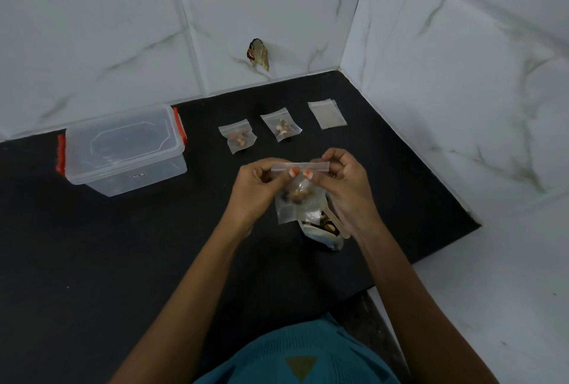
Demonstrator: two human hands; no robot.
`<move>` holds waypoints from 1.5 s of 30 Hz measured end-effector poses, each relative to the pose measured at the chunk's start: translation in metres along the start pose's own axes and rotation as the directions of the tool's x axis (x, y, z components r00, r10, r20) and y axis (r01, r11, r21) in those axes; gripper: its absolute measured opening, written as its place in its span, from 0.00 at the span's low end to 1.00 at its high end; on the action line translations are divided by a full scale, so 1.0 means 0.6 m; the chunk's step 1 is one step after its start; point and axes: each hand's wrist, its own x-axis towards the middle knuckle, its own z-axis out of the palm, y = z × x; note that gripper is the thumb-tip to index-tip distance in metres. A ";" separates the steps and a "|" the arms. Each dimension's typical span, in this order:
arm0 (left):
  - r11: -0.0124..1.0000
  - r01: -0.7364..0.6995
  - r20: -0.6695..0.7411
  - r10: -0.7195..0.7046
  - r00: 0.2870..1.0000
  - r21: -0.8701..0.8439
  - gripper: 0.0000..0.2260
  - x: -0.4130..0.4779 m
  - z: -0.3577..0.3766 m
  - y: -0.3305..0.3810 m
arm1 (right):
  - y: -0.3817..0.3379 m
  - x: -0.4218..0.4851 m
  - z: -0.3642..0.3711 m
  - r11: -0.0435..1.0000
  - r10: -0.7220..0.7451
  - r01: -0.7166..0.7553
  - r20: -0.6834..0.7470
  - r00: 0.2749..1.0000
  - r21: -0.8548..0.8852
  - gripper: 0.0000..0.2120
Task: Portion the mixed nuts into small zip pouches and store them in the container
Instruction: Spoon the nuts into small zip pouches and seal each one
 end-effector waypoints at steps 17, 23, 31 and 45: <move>0.991 0.022 -0.009 -0.023 1.000 -0.133 0.10 -0.010 -0.002 0.012 | -0.001 0.006 0.009 0.979 -0.114 0.106 -0.037 0.993 -0.175 0.06; 0.991 0.031 0.000 -0.031 1.000 -0.130 0.10 -0.006 0.004 0.013 | -0.003 0.002 0.012 0.974 -0.106 0.102 -0.010 0.994 -0.204 0.06; 0.994 0.003 -0.092 -0.013 0.996 -0.113 0.05 -0.006 0.005 0.012 | -0.005 -0.001 0.011 0.958 -0.115 0.124 0.050 0.992 -0.257 0.08; 0.993 -0.049 -0.074 0.041 0.996 -0.111 0.06 -0.013 0.005 0.006 | -0.005 0.001 0.011 0.956 -0.144 0.153 0.054 0.988 -0.249 0.10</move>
